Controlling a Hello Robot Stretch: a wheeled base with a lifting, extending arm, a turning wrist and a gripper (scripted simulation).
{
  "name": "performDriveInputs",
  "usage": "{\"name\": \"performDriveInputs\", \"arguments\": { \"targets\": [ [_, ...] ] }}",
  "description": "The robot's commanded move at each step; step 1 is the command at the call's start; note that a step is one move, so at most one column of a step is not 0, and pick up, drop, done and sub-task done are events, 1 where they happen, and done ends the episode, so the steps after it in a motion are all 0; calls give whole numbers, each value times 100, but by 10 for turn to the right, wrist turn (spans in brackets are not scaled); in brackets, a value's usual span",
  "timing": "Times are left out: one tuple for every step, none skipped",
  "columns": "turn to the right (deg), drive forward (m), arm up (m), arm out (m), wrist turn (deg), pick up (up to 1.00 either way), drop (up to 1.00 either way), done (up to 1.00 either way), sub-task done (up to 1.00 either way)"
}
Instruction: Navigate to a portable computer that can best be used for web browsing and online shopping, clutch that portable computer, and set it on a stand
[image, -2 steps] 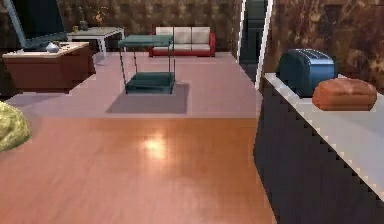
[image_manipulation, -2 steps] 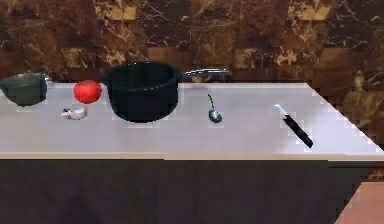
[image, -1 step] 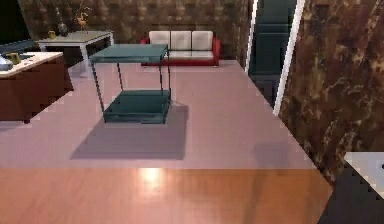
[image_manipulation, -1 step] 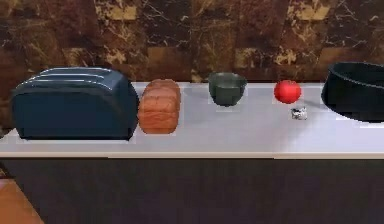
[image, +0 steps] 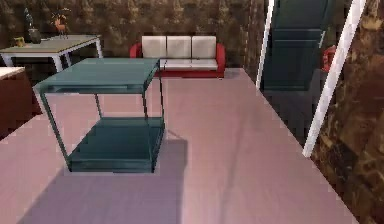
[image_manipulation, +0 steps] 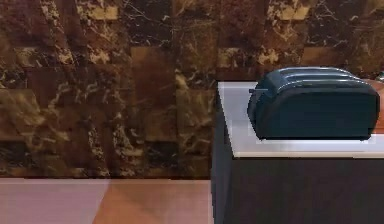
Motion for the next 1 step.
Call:
{"name": "performDriveInputs", "arguments": {
  "targets": [
    [150, 0, 0, 0, 0, 0, 0, 0, 0]
  ]
}}
